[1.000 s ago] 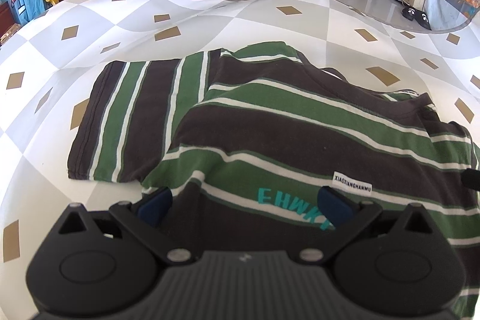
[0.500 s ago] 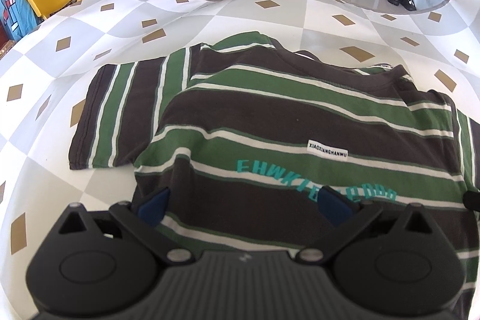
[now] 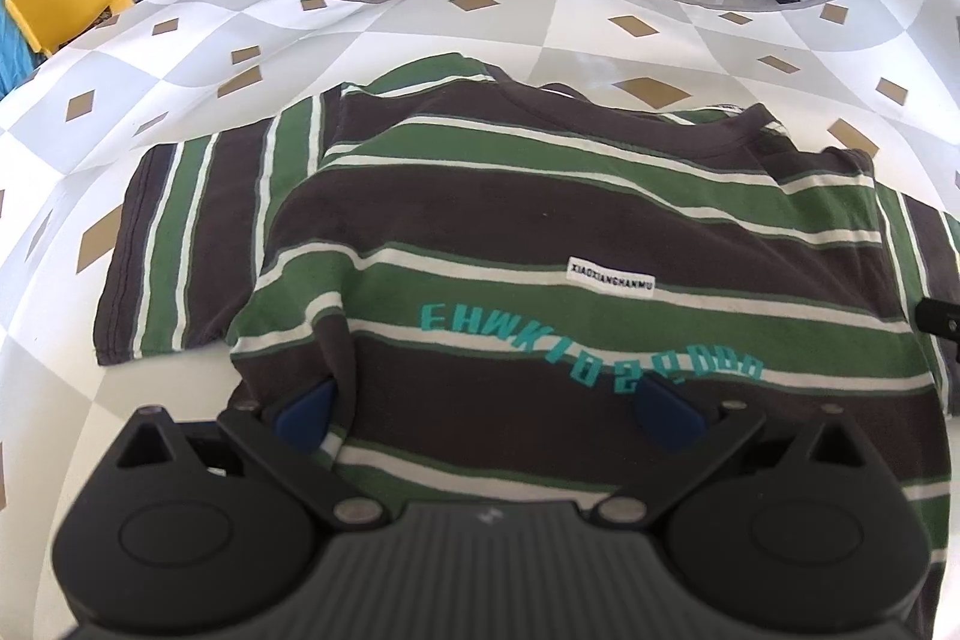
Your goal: Fold clothes
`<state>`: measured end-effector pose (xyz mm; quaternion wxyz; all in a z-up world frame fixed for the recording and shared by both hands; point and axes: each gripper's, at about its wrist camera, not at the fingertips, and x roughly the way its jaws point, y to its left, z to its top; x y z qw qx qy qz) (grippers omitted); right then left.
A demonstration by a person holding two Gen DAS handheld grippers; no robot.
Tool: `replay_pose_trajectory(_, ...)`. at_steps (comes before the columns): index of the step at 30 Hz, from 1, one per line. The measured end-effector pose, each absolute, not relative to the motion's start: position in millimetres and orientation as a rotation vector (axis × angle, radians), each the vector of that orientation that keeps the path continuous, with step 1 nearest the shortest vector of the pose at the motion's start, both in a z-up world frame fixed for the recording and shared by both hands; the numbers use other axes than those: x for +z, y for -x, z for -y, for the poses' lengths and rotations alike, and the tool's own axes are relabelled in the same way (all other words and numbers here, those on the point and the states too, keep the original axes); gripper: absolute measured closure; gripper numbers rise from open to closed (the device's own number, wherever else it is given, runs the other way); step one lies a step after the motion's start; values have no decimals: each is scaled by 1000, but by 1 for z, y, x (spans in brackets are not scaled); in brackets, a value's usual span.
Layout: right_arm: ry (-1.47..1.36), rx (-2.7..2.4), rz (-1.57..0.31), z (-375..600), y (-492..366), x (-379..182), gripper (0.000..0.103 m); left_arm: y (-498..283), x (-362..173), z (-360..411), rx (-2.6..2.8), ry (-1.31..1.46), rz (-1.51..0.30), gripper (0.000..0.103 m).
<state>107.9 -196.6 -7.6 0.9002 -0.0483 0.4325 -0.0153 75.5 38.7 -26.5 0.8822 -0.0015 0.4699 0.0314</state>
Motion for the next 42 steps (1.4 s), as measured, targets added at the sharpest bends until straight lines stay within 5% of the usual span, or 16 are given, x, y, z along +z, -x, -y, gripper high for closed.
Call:
replay_pose_trajectory(21, 115, 159, -930, 146, -48, 21, 62, -54, 18, -104, 110, 158, -900, 0)
replay_pose_trajectory(42, 118, 317, -1046, 80, 16, -2, 56, -82, -26, -201, 504, 248, -920, 0)
